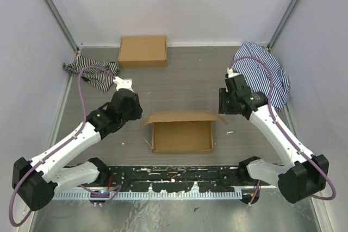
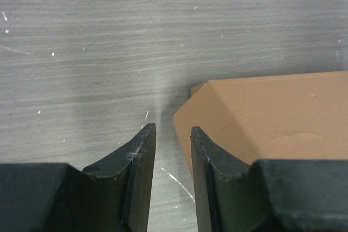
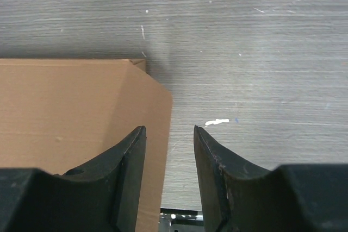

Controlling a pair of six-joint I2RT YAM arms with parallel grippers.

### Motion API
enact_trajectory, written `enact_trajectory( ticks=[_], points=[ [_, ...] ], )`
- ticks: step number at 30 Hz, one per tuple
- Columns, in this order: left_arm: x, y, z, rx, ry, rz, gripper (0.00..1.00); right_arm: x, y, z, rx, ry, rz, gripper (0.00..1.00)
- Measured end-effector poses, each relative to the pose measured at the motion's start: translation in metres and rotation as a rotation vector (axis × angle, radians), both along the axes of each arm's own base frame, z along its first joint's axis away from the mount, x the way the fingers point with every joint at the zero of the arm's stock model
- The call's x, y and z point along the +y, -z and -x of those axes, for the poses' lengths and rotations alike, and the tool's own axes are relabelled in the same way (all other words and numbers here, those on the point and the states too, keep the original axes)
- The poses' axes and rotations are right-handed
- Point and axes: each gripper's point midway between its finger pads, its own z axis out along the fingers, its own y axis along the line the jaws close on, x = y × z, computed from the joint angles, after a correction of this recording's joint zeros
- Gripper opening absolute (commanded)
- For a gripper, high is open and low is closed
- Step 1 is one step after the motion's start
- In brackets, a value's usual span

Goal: Fold the paper box

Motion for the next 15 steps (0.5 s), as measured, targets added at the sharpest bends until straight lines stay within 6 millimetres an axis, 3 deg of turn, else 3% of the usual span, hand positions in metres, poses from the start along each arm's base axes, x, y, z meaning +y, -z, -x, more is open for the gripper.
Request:
enact_trajectory(
  ticks=[7,15],
  points=[
    [0.013,0.023,0.019,0.134,-0.021,-0.07,0.39,-0.015,0.004,0.006,0.023,0.056,0.064,0.46],
    [0.012,0.028,0.028,0.179,-0.029,-0.049,0.38,-0.028,0.014,0.016,0.087,0.122,0.119,0.42]
  ],
)
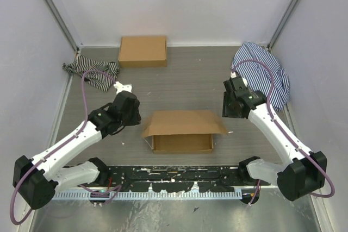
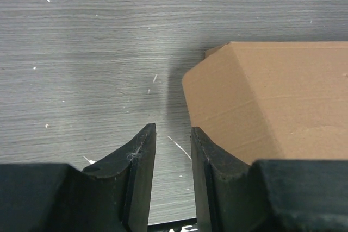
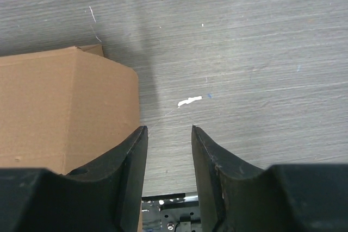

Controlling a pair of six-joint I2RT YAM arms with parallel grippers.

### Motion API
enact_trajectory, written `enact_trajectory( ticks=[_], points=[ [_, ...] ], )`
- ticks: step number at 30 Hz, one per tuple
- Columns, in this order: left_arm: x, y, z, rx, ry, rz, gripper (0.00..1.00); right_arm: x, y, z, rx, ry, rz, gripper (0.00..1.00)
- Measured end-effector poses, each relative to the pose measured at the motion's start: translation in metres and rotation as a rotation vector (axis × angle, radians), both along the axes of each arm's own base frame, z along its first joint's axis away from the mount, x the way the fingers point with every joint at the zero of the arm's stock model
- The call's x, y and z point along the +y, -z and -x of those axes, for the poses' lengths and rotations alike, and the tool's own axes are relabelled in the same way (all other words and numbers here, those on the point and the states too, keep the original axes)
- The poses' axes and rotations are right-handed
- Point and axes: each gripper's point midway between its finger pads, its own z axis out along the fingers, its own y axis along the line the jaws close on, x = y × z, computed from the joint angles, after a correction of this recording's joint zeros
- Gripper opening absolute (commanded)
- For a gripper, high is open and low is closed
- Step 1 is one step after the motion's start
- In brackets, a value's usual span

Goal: Fold the paper box

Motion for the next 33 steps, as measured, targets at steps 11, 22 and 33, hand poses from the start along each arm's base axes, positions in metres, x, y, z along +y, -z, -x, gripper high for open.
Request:
enact_trajectory(
  ticks=[11,22,33],
  points=[
    [-0.035,0.035,0.038,0.139,0.078,0.062,0.34,0.044,0.031,0.048,0.14,-0.134,-0.152,0.39],
    [-0.05,0.024,0.055,0.125,0.084,0.14,0.46,0.075,0.01,0.046,0.052,-0.149,-0.308,0.76],
    [-0.018,0.001,0.06,0.021,-0.021,0.203,0.53,0.068,-0.009,0.047,-0.021,-0.039,-0.356,1.0]
  ],
)
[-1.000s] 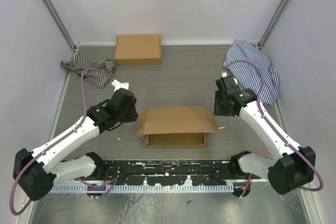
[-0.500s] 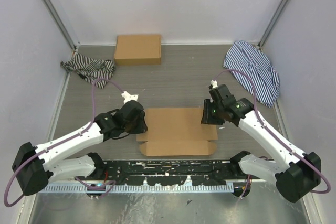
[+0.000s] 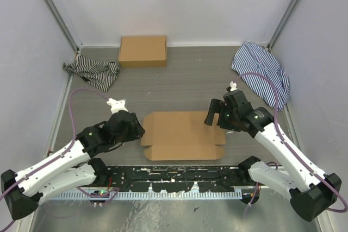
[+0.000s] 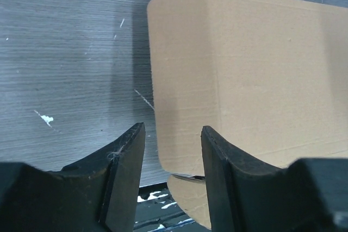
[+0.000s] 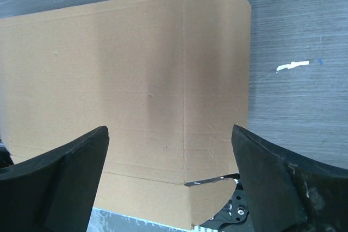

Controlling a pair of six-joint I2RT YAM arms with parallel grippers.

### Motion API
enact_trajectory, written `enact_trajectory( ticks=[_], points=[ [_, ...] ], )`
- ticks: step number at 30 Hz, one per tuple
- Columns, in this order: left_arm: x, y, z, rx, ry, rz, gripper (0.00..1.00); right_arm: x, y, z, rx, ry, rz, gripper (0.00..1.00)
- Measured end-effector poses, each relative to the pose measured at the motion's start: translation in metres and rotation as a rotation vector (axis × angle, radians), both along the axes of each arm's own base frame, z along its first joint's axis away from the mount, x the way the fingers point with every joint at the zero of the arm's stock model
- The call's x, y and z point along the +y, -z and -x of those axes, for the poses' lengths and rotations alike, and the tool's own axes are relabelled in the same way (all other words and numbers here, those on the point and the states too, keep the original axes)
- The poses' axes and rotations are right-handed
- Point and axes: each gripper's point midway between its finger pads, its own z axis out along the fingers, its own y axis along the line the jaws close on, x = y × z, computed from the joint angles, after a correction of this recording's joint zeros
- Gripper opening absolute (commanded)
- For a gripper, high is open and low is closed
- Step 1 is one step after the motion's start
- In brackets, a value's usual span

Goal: Fold the paper box

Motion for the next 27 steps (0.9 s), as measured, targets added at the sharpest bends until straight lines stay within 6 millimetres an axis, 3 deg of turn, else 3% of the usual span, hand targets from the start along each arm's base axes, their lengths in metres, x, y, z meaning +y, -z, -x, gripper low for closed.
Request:
enact_trajectory(
  ticks=[7,13,16,27],
  points=[
    [0.012,0.005,0.006,-0.023,-0.046,0.048,0.53,-0.006,-0.001,0.016,-0.028,0.059,-0.069,1.0],
    [0.011,0.013,0.005,0.0,-0.048,0.022,0.56,-0.013,0.045,0.038,0.087,0.092,-0.05,1.0],
    [0.006,0.014,0.006,0.012,-0.036,0.035,0.62,-0.013,0.055,0.045,0.107,0.095,-0.063,1.0],
    [-0.008,0.044,0.008,0.054,-0.024,0.081,0.61,0.01,0.055,0.045,0.081,0.0,-0.175,1.0]
  ],
)
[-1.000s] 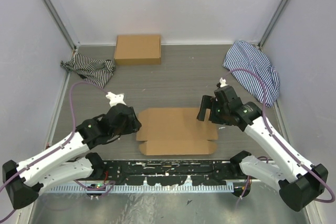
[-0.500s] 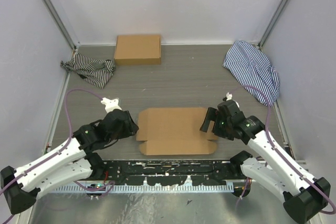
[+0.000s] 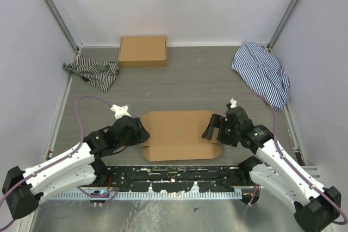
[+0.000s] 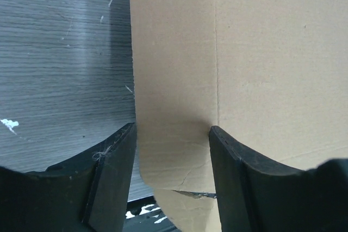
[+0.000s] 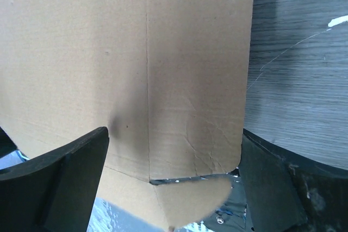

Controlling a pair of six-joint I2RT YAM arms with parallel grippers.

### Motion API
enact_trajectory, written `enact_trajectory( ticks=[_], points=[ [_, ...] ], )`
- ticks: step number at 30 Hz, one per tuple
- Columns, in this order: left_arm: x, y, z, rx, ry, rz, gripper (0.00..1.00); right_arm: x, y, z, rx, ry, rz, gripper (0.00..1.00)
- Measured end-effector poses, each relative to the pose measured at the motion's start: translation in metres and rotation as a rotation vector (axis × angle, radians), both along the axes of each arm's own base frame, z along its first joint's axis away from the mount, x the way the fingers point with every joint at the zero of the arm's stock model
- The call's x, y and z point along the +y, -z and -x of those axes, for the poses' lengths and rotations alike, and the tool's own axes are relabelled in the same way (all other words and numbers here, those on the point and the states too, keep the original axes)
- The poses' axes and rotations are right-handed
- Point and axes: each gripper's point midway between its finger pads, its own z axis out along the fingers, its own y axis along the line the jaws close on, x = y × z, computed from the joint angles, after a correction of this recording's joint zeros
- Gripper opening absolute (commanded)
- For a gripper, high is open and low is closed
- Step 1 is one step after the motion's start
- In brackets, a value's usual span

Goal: Fold the paper box

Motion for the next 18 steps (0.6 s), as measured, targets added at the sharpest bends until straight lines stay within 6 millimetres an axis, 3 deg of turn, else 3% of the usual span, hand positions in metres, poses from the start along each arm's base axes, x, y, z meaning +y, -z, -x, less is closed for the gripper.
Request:
enact_trajectory(
  ticks=[4,9,13,18],
  points=[
    [-0.006,0.002,-0.001,0.009,0.012,0.008,0.6,0.002,-0.008,-0.001,-0.017,-0.028,-0.006,1.0],
    [-0.009,0.001,0.0,0.022,0.032,0.001,0.6,0.014,-0.043,-0.012,-0.077,-0.052,-0.057,1.0],
    [-0.009,-0.026,-0.003,-0.025,0.035,0.027,0.61,0.021,-0.079,-0.022,-0.15,-0.057,-0.108,1.0],
    [-0.006,-0.071,-0.011,-0.124,0.015,0.077,0.6,0.027,-0.098,-0.031,-0.188,-0.05,-0.138,1.0]
  ],
)
